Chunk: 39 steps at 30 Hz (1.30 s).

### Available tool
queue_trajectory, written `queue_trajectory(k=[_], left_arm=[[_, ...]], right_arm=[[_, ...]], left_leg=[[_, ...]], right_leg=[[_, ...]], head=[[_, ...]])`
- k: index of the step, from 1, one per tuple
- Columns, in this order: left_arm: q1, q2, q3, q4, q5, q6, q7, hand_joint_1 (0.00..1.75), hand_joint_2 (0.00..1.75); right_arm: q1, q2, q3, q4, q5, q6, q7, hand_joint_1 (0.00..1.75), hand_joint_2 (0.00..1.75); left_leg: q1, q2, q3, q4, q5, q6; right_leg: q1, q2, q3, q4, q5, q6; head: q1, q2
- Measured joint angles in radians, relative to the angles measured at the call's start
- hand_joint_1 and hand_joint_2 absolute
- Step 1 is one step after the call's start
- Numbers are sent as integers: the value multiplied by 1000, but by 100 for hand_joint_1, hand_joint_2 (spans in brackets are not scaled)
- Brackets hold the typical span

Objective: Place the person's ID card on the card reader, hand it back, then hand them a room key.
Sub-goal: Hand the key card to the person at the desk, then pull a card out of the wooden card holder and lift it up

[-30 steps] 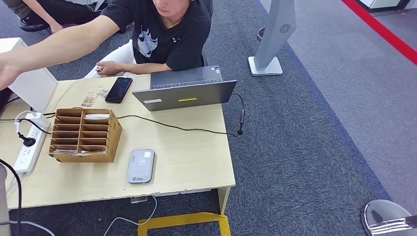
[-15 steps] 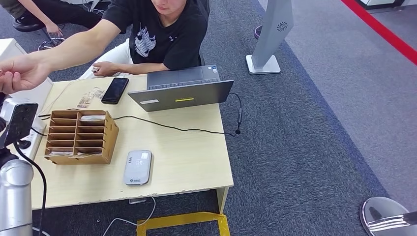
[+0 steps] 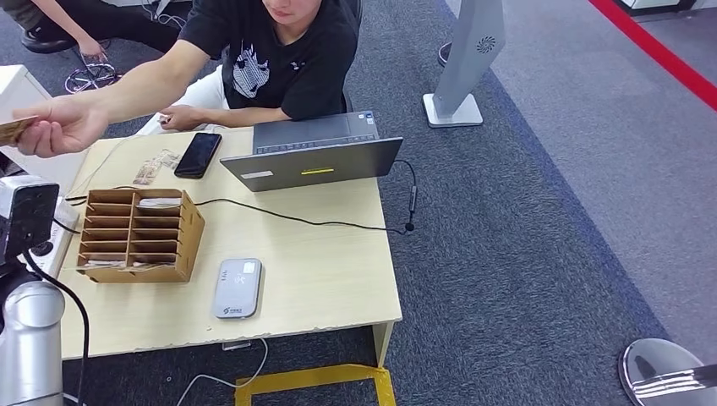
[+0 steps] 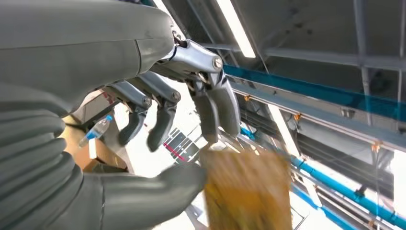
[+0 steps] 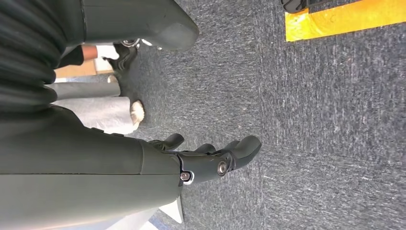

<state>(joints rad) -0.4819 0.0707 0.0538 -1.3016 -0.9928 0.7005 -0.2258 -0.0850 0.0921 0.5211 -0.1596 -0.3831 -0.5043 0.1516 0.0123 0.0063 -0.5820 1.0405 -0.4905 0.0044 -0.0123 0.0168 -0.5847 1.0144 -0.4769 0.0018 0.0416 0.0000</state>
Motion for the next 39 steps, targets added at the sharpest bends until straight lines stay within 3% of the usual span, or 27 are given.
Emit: queue_trajectory(k=[7,11,14,16,19,22,29,34,39], left_arm=[[60,-11,-27,-55,129,-4,-35,0,175],[122,-17,-75,-105,236,-53,-23,0,175],[181,-12,-124,-157,250,-155,39,0,175],[228,8,-173,-202,240,-293,122,0,175],[302,66,-255,-270,232,-498,214,0,175],[380,151,-316,-338,237,-584,225,0,175],[535,362,-347,-469,200,-653,242,0,175],[573,434,-347,-506,179,-675,262,0,175],[599,491,-334,-514,53,-683,366,0,175]], right_arm=[[2,0,0,0,-9,-1,-7,0,175],[7,0,-3,0,-27,-5,-16,0,175],[12,0,-13,0,-53,-6,-21,0,175],[16,0,-26,0,-74,-4,-25,0,175],[21,0,-49,0,-97,4,-27,0,175],[27,-1,-64,1,-108,12,-30,0,175],[33,-6,-87,2,-121,17,-38,0,175],[33,-6,-95,2,-125,17,-41,0,175],[33,-6,-100,2,-130,12,-41,0,175]], left_leg=[[0,-1,1,0,1,0],[0,-1,1,0,1,1],[-1,-1,1,0,1,1],[-1,-1,1,0,1,1],[0,0,0,0,0,0],[0,0,1,-1,0,0],[1,-1,1,-1,0,0],[1,-2,1,-1,1,0],[1,-3,1,-1,1,0]], right_leg=[[0,-2,2,0,0,0],[0,-2,2,0,0,0],[0,-2,2,0,0,0],[0,-2,2,0,0,0],[0,-2,2,0,0,0],[0,-1,1,0,0,0],[1,-2,1,0,-1,-1],[1,-4,3,0,-1,-1],[1,-5,4,0,-1,-1]], head=[[0,0],[0,0],[0,0],[0,0],[0,0],[0,0],[0,0],[0,0],[0,0]])
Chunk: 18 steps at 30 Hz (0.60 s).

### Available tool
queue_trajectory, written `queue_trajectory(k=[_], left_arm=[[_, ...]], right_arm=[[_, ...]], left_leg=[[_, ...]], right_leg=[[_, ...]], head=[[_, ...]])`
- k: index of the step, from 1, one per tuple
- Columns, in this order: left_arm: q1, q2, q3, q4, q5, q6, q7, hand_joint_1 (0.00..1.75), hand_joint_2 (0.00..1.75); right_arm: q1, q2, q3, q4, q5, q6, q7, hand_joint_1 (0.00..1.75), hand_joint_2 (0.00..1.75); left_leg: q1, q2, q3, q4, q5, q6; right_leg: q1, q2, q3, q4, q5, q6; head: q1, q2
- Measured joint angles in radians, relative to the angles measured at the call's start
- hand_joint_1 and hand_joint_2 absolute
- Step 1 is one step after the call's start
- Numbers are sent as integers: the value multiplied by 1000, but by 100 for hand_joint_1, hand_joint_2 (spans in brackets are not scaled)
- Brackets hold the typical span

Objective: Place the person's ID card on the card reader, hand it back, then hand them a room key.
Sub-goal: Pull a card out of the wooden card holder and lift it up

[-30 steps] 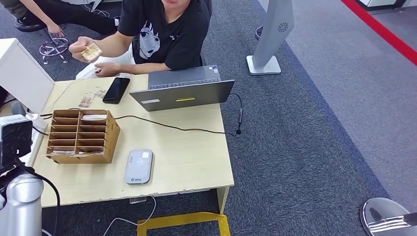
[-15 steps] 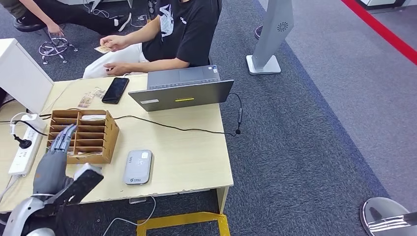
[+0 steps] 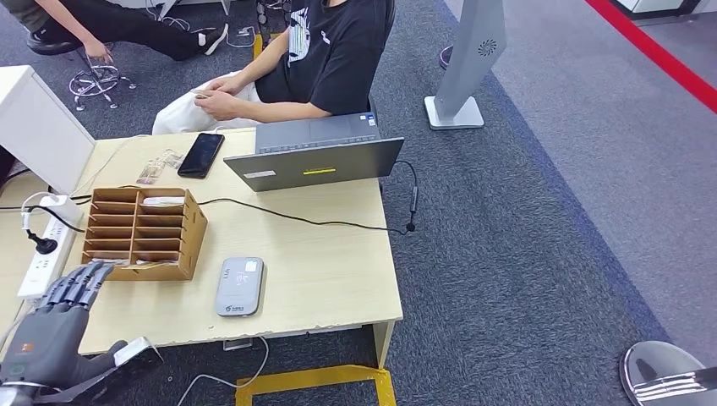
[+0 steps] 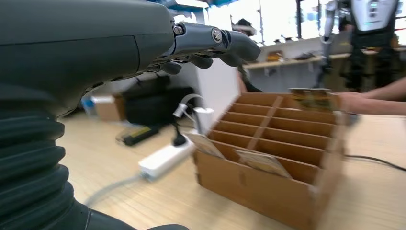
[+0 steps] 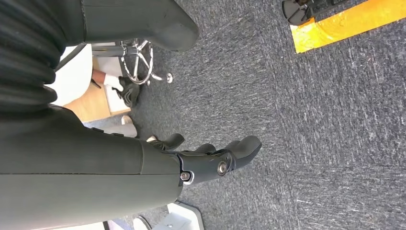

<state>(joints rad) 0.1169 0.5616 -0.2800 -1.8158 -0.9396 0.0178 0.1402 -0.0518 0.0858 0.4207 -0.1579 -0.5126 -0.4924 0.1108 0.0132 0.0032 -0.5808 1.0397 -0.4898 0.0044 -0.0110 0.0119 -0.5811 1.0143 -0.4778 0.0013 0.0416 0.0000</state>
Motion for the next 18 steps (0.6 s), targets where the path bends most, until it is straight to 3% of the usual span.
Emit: queue_trajectory(k=[10,18], left_arm=[[-10,0,57,3,-143,55,83,0,175],[-51,-84,180,68,-407,353,161,0,175]], right_arm=[[-1,0,0,0,3,-10,3,0,175],[-1,1,6,0,40,-17,5,0,175]], left_leg=[[0,-2,0,0,0,0],[0,-2,0,0,0,0]], right_leg=[[0,-1,0,0,0,0],[0,-2,0,0,0,0]], head=[[0,0],[0,0]])
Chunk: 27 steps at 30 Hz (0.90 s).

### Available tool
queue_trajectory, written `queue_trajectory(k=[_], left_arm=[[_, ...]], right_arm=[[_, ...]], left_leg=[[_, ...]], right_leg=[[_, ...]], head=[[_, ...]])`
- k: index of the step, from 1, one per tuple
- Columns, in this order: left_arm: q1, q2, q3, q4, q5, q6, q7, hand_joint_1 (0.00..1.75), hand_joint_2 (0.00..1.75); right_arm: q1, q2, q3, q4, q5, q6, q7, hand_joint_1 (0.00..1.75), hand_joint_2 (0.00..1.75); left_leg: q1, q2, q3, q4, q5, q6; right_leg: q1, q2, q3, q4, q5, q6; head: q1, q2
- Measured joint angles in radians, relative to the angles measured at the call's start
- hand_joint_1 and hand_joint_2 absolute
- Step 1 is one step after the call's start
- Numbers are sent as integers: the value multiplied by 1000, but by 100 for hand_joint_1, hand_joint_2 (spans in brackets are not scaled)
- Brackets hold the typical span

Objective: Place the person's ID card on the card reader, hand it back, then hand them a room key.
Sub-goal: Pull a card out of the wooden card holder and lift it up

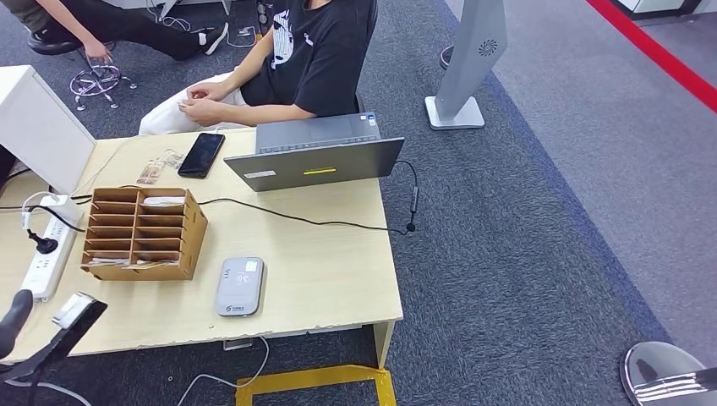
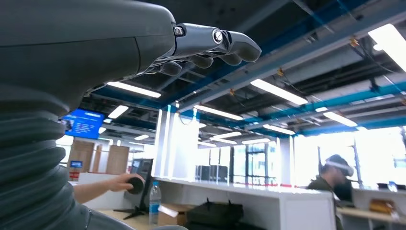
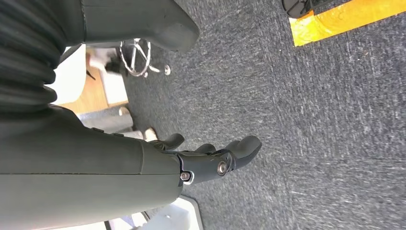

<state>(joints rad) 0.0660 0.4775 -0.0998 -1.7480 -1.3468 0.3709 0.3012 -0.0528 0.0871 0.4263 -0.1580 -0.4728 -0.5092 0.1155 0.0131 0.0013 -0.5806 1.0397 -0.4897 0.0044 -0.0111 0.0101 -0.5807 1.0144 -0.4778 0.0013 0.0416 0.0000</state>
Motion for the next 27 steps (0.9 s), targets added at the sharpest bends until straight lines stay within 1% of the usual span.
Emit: queue_trajectory(k=[3,6,9,12,20,24,27], left_arm=[[-5,-26,65,67,-29,68,-15,0,175],[-11,-53,121,136,-45,114,-30,0,175],[-19,-77,167,204,-36,133,-47,0,175],[-19,-97,196,244,-30,139,-55,0,175],[-20,-140,208,282,11,118,-80,0,175],[-35,-176,200,291,95,89,-136,0,175],[-52,-202,167,292,155,43,-169,0,175]], right_arm=[[0,0,11,0,16,-4,0,0,175],[0,0,21,0,27,-9,2,0,175],[-1,0,29,0,32,-11,3,0,175],[-2,0,35,-1,33,-12,3,0,175],[-2,0,41,-1,34,-12,4,0,175],[-4,0,43,-1,34,-13,6,0,175],[-5,0,43,-1,31,-13,1,0,175]], left_leg=[[0,0,0,0,0,0],[0,0,0,0,0,0],[0,0,0,0,0,0],[0,0,0,0,0,0],[0,0,0,0,0,0],[0,0,0,0,0,0],[0,-1,0,0,0,0]], right_leg=[[0,0,0,0,0,0],[0,0,0,0,0,0],[0,0,0,0,0,0],[0,0,0,0,0,0],[0,0,0,0,0,0],[0,0,0,0,0,0],[0,-1,0,0,0,0]], head=[[0,0],[0,0],[0,0],[0,0],[0,0],[0,0],[0,0]])
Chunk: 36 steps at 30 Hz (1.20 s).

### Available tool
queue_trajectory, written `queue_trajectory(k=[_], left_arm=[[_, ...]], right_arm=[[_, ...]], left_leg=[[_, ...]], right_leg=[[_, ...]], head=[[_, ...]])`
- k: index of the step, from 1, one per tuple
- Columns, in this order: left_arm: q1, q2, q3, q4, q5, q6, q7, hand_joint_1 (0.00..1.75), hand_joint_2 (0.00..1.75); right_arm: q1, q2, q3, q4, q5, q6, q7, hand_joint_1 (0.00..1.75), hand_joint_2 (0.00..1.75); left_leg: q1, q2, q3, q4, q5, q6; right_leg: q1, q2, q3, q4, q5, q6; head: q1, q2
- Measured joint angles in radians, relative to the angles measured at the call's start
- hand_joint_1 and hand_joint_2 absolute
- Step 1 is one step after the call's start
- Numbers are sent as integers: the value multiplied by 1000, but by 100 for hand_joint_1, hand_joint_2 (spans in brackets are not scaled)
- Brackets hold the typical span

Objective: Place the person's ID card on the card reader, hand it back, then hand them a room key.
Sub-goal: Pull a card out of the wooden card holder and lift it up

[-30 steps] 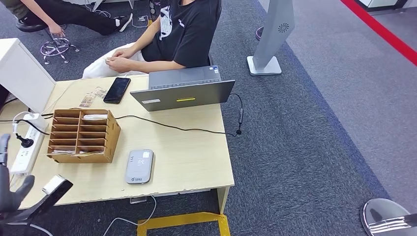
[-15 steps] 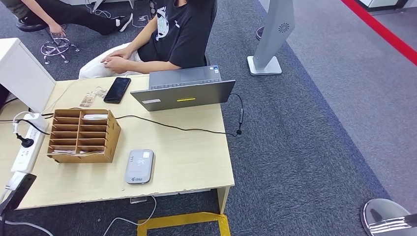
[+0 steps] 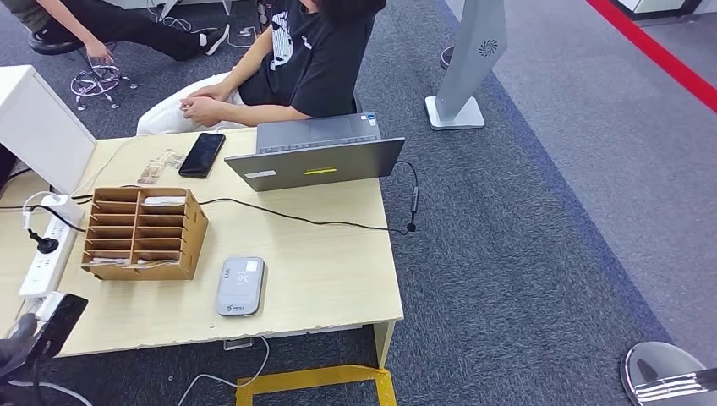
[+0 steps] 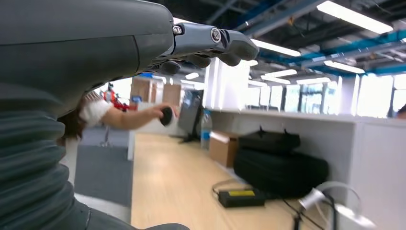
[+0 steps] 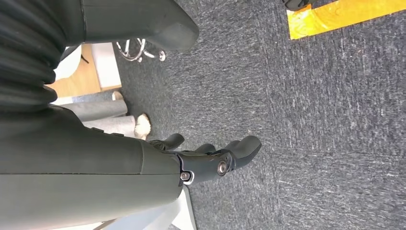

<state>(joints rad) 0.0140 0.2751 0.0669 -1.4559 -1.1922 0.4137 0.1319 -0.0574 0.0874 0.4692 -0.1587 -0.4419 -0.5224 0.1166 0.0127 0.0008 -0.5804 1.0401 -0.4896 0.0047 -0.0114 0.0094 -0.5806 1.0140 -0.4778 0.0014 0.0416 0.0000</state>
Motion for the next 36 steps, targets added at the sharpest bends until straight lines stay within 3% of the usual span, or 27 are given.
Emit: queue_trajectory(k=[9,24,36], left_arm=[[-35,-32,-134,-12,17,-55,-27,0,175],[-65,-19,-210,-8,31,-137,-14,0,175],[90,47,-171,-67,60,-89,-2,0,175]], right_arm=[[0,0,0,0,-7,1,-6,0,175],[-1,0,0,0,3,3,-6,0,175],[-22,20,47,-2,62,-12,36,0,175]], left_leg=[[0,0,0,0,0,0],[0,0,0,0,0,0],[1,0,-1,0,0,0]], right_leg=[[0,0,0,0,0,0],[0,0,0,0,0,0],[0,0,0,0,-1,0]], head=[[0,0],[0,0],[0,0]])
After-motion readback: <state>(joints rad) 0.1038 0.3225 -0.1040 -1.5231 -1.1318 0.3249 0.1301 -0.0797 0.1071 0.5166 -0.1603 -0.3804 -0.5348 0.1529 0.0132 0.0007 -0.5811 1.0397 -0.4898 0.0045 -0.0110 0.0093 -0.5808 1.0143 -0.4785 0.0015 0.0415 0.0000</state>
